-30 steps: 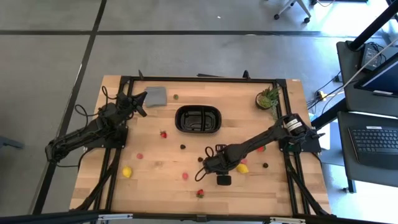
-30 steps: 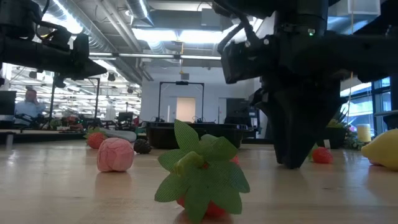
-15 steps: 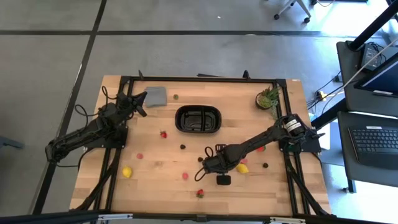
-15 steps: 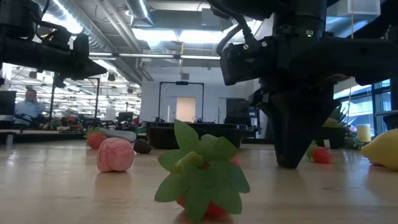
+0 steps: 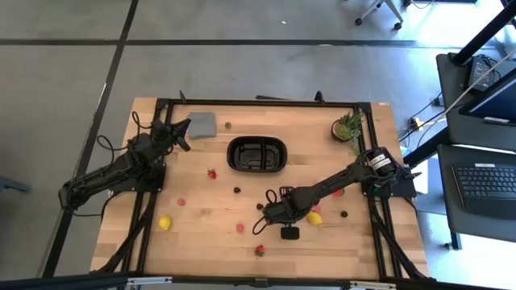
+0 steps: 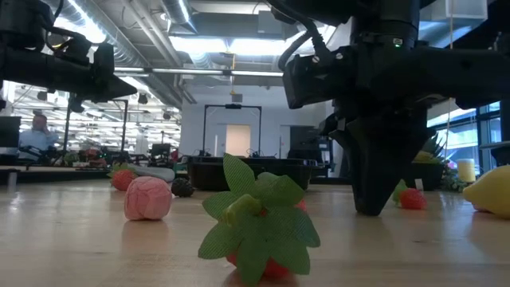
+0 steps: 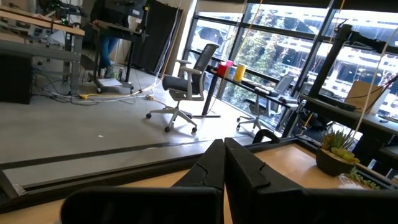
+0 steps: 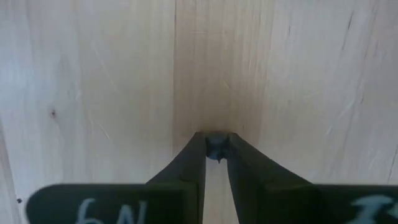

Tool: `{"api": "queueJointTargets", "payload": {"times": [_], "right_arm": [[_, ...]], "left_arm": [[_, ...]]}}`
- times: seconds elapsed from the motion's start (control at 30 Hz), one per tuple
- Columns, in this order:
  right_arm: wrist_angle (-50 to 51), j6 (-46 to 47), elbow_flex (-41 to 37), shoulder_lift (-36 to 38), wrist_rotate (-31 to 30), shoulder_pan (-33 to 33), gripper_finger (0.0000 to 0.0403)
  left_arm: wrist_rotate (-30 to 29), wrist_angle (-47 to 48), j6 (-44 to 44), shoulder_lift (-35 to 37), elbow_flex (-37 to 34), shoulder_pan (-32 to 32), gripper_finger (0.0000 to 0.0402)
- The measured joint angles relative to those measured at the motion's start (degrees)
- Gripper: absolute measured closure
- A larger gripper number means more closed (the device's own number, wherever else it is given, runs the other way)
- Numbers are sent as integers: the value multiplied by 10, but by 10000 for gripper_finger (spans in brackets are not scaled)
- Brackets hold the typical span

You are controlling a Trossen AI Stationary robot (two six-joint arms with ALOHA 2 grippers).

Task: Pick and placing Produce into tupperware
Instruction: Put the blueberry into the black container

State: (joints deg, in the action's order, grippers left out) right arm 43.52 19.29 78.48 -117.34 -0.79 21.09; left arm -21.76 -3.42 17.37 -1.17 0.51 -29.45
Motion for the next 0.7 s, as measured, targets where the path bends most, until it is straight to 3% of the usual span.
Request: {"api": "queueJointTargets", "payload": {"times": [0.2, 0.37, 0.7], "right_arm": [[29, -10, 18, -3, -4, -6, 350], [74, -46, 41, -4, -43, -26, 350], [69, -109, 131, -3, -64, -120, 350]], "left_arm": [[0, 0, 0, 0, 0, 0, 401], [0, 0, 0, 0, 0, 0, 401], [0, 0, 0, 0, 0, 0, 401]]}}
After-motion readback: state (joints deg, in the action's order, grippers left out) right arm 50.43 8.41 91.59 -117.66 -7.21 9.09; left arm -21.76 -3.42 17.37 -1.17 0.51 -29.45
